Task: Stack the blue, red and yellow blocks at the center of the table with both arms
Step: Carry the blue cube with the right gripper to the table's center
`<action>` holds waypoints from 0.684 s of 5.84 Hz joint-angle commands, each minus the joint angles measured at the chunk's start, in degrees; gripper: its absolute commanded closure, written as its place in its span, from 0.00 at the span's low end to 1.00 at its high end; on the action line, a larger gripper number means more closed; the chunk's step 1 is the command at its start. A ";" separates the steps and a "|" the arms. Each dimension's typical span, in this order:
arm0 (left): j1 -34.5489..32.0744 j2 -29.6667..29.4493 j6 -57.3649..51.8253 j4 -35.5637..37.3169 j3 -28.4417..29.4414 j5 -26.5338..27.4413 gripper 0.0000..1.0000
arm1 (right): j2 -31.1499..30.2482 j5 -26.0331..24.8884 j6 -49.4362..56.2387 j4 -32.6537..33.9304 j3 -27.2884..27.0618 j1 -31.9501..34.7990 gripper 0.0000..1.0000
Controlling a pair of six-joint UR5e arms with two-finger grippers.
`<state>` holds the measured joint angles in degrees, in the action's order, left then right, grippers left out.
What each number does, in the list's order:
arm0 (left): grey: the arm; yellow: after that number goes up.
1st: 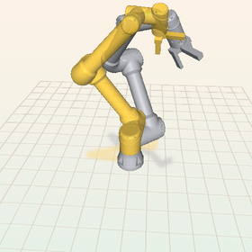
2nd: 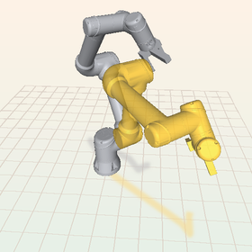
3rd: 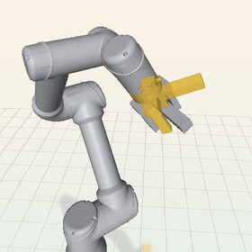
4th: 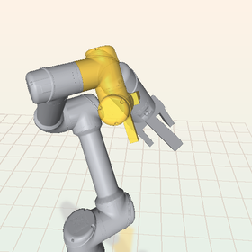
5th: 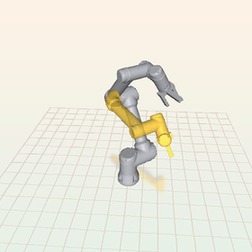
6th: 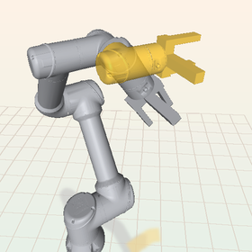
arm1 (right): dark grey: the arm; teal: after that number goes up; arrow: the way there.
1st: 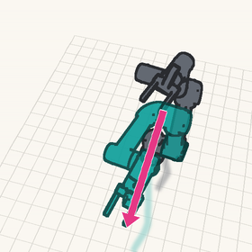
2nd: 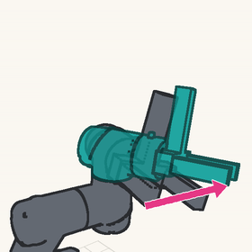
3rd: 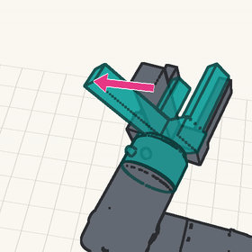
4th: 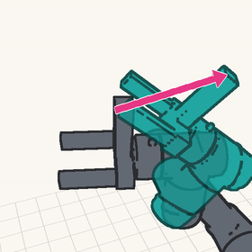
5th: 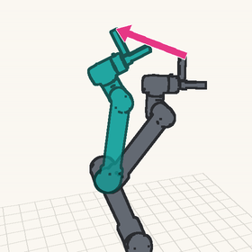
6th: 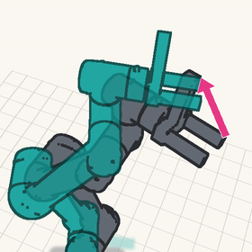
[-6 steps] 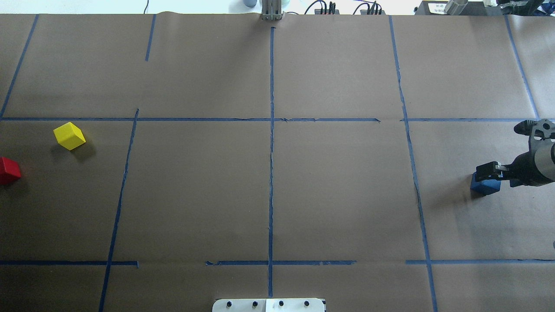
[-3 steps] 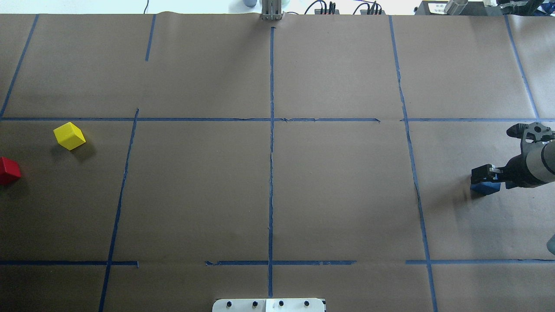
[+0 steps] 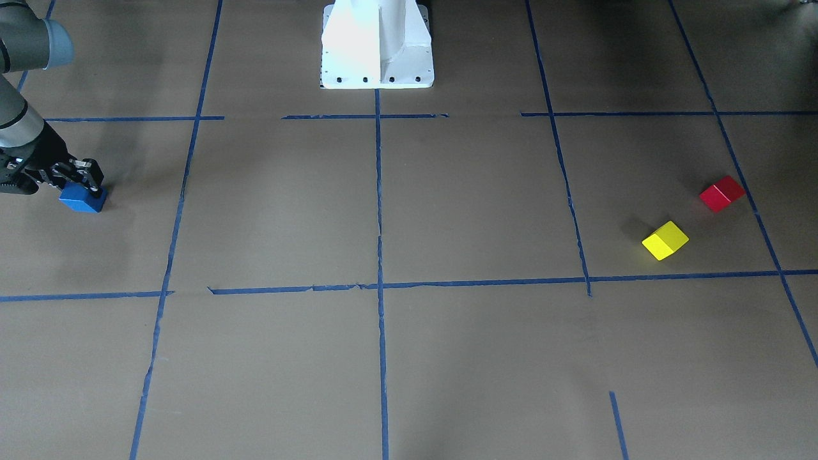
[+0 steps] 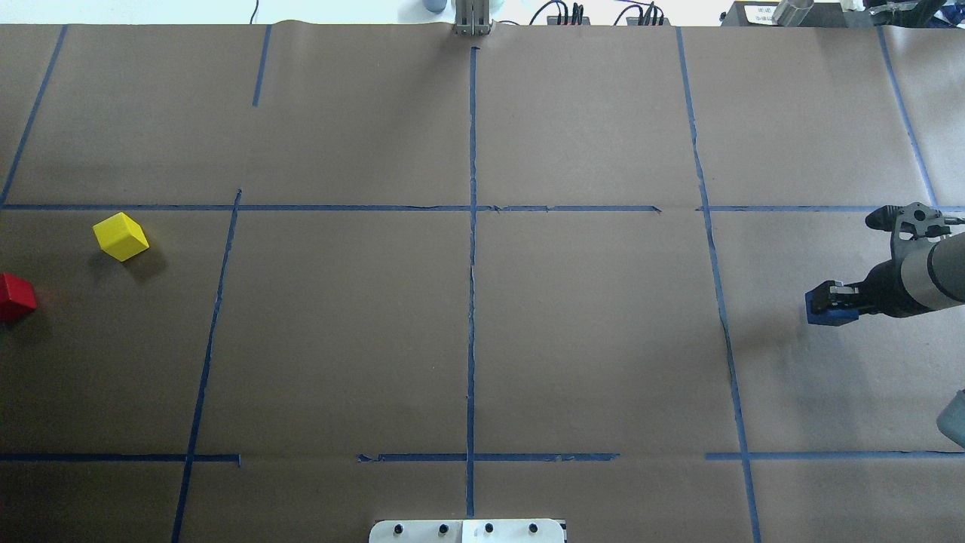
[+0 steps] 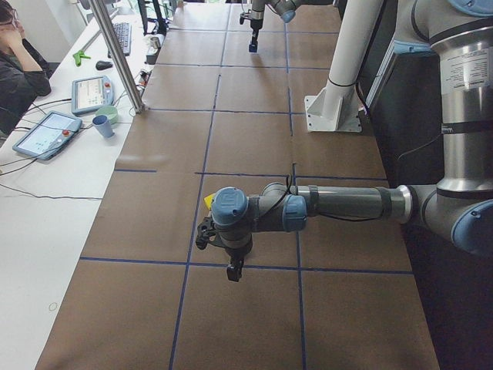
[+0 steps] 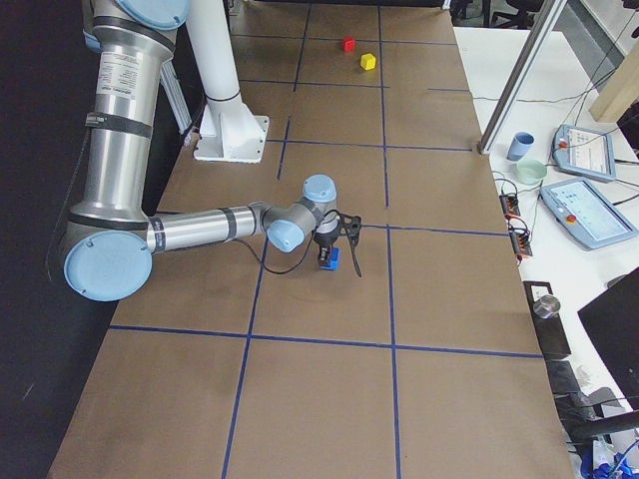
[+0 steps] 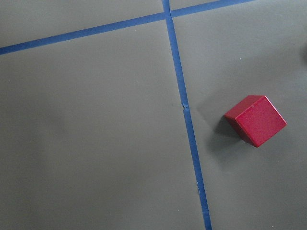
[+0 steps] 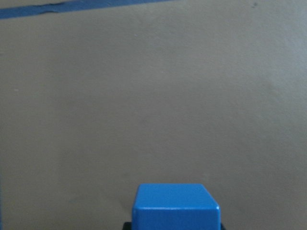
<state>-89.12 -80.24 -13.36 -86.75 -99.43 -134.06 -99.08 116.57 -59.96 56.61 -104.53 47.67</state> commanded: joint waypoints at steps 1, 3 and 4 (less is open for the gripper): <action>0.00 0.00 0.00 0.00 -0.06 -0.07 0.00 | 7.44 0.41 0.10 2.95 -1.73 -1.77 0.97; 0.00 0.00 0.00 0.00 -0.06 -0.07 0.00 | 23.85 -1.16 0.01 16.69 -1.20 -6.95 0.96; 0.00 0.00 0.00 -0.09 -0.06 -0.15 0.00 | 32.81 -8.22 -0.42 24.00 0.71 -11.94 0.96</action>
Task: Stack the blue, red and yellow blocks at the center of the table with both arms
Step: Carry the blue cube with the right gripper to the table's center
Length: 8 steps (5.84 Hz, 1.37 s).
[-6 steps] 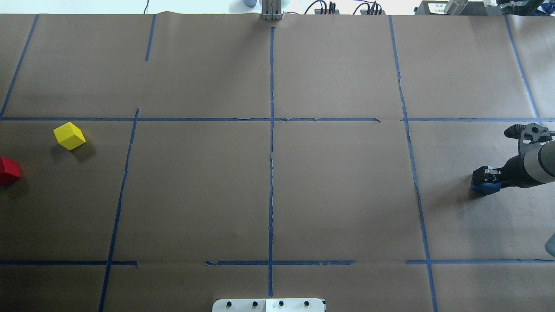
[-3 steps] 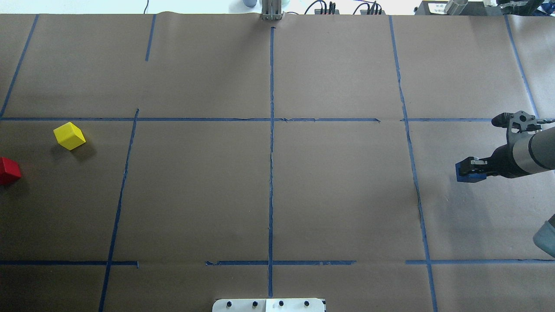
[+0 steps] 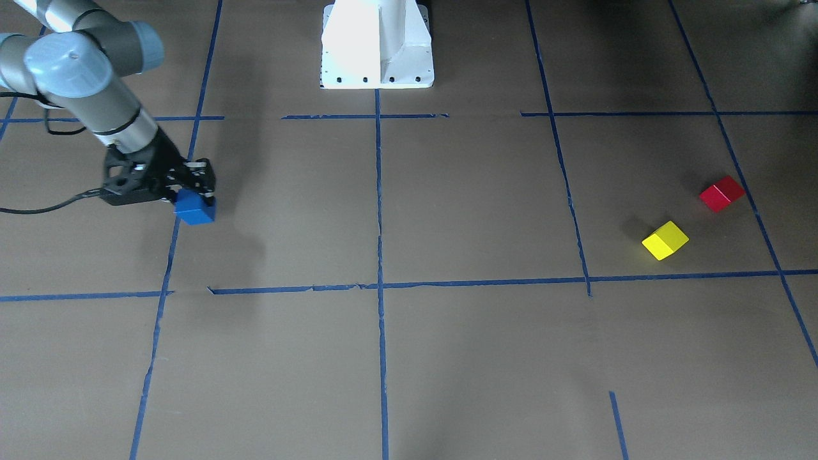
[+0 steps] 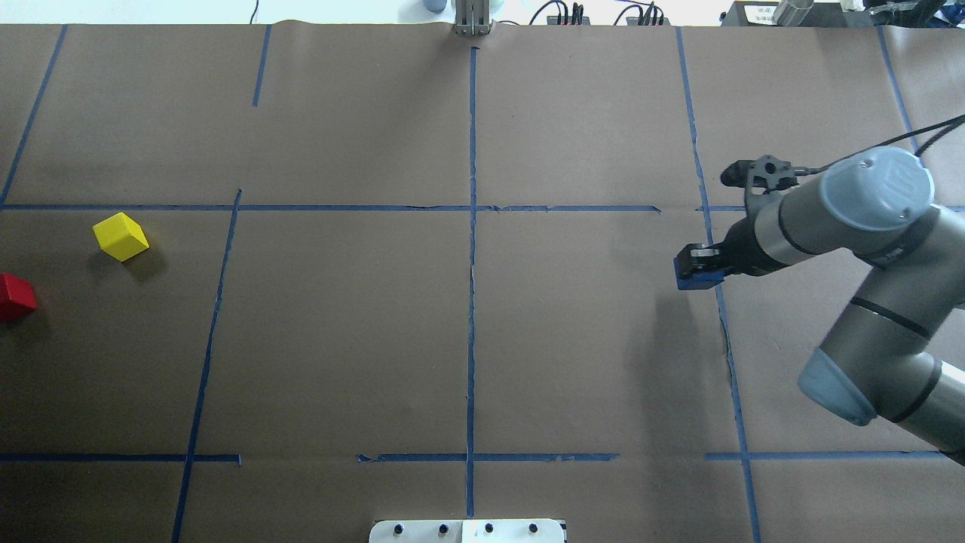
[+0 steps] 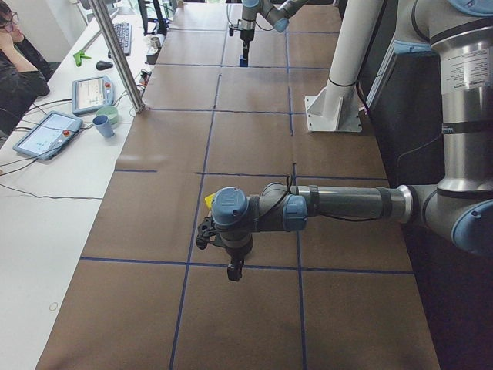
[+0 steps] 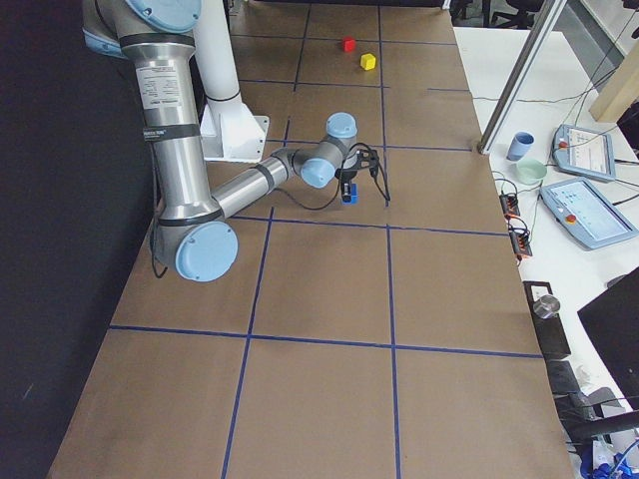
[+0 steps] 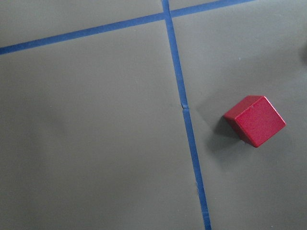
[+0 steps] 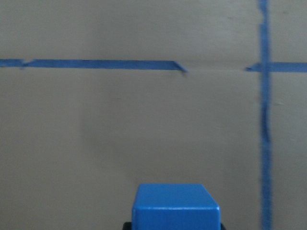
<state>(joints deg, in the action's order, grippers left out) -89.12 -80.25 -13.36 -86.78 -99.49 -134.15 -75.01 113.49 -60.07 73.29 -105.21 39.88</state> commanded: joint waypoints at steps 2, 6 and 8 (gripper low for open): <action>0.00 -0.09 0.00 0.03 0.09 -0.15 0.00 | 25.11 -7.32 -1.19 9.77 15.41 -7.44 0.96; 0.00 -0.09 0.00 -0.06 0.44 -0.15 0.00 | 35.11 -7.32 -7.95 9.86 26.98 -11.14 0.97; 0.00 -0.09 0.00 0.03 0.44 -0.15 0.00 | 34.59 -7.32 -8.22 9.95 27.16 -11.58 0.88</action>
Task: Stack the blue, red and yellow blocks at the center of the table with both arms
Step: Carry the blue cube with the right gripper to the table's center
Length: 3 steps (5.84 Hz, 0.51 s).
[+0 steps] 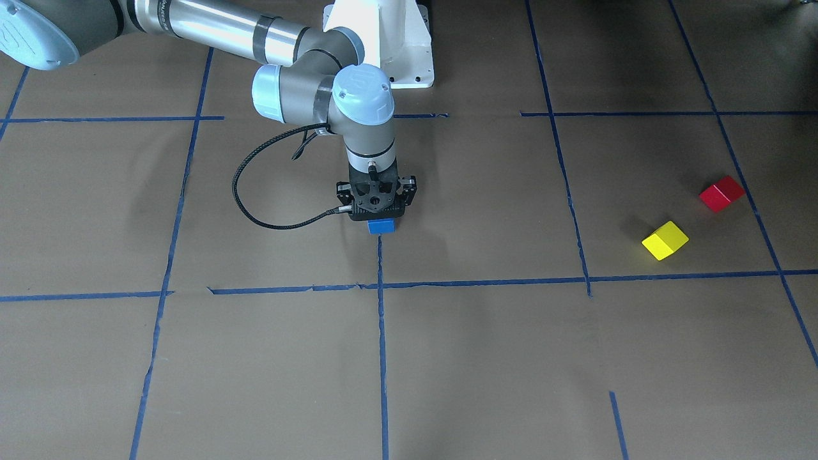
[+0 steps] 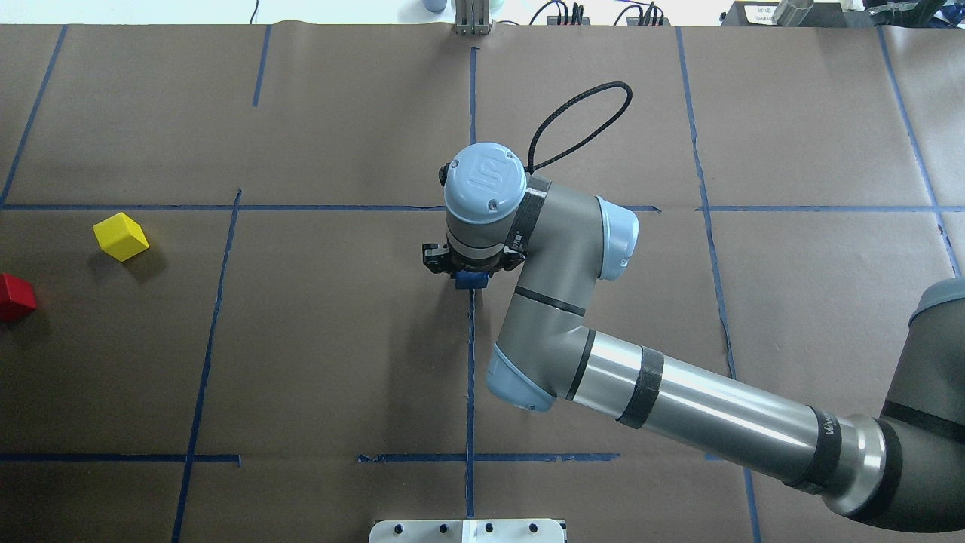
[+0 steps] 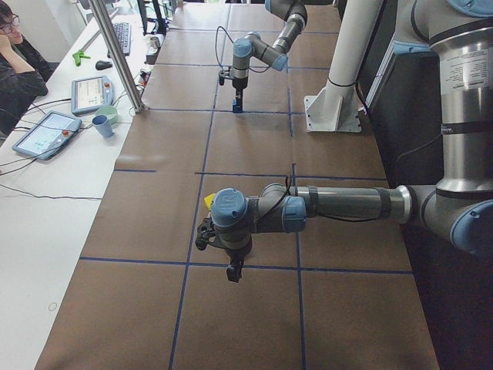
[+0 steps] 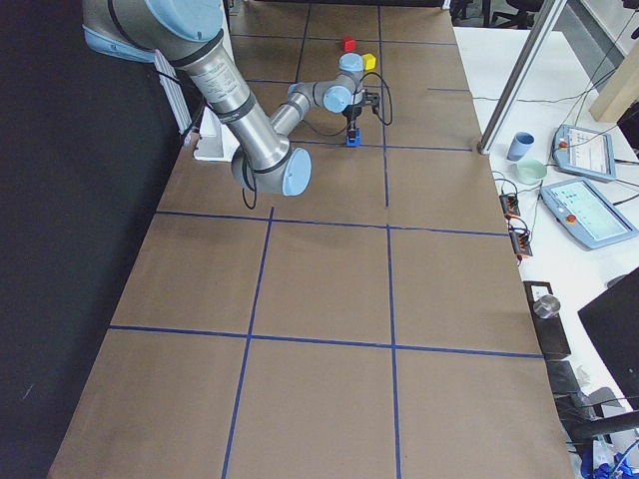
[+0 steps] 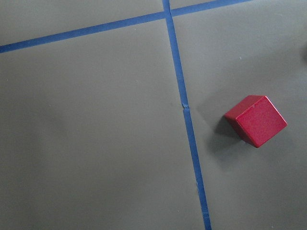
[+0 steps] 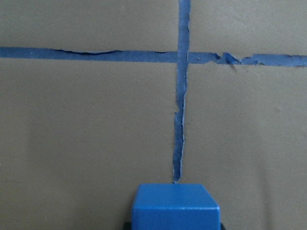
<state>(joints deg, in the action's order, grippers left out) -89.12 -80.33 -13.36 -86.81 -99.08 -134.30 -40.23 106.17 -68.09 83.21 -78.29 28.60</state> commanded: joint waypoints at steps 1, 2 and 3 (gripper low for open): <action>0.00 0.09 0.00 -0.03 0.03 0.00 0.00 | -0.20 0.00 -0.20 0.02 0.25 -0.30 0.67; 0.00 0.00 0.00 -0.03 0.20 0.00 0.00 | -0.46 -0.17 -0.37 -0.07 0.33 -0.91 0.32; 0.00 0.00 0.00 -0.03 0.20 0.00 0.00 | -0.55 -1.65 -0.81 -0.16 0.51 -1.26 0.03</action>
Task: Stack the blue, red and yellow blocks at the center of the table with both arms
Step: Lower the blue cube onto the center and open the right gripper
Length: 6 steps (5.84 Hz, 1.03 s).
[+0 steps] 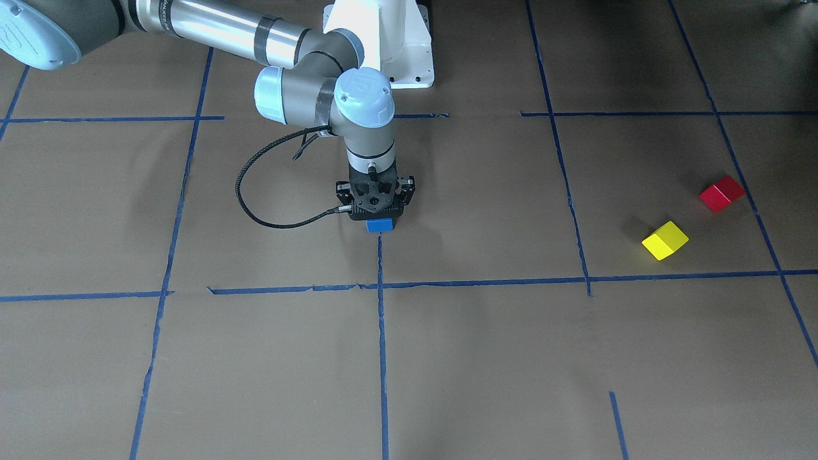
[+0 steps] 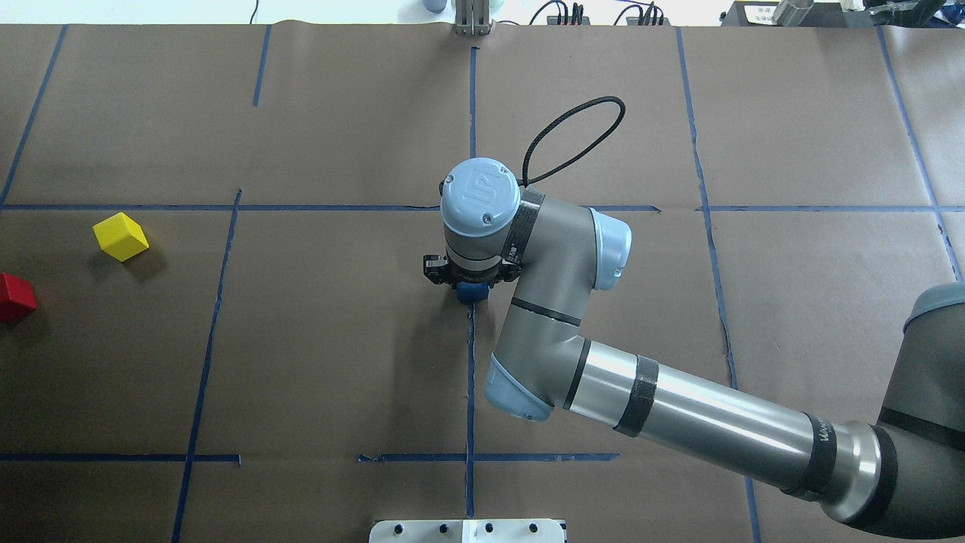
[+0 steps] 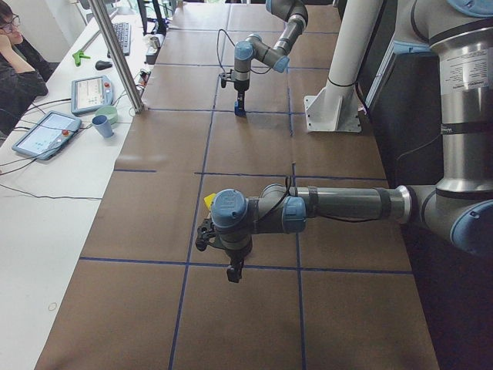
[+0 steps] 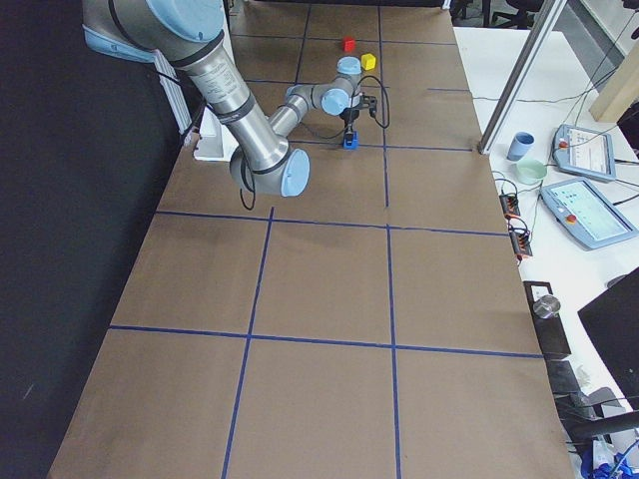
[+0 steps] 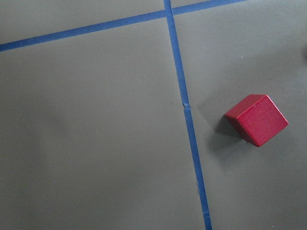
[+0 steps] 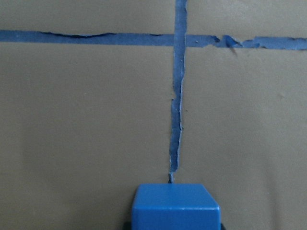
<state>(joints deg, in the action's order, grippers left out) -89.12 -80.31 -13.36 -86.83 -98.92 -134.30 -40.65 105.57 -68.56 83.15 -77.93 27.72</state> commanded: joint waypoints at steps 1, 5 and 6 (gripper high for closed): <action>0.00 -0.02 0.00 0.00 0.13 0.00 0.00 | 0.04 -1.06 -0.26 -0.09 -0.11 -0.30 0.01; 0.17 -0.63 0.00 -0.09 -0.74 0.26 0.00 | -1.08 8.98 7.25 4.38 -6.70 12.48 0.01; 0.35 -2.03 -0.09 -1.66 -0.57 0.09 0.00 | -3.71 12.87 14.35 4.65 -6.62 17.49 0.01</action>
<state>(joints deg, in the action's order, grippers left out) -88.91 -81.25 -13.43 -87.40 -99.56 -134.10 -42.24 114.11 -60.43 87.25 -84.35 40.18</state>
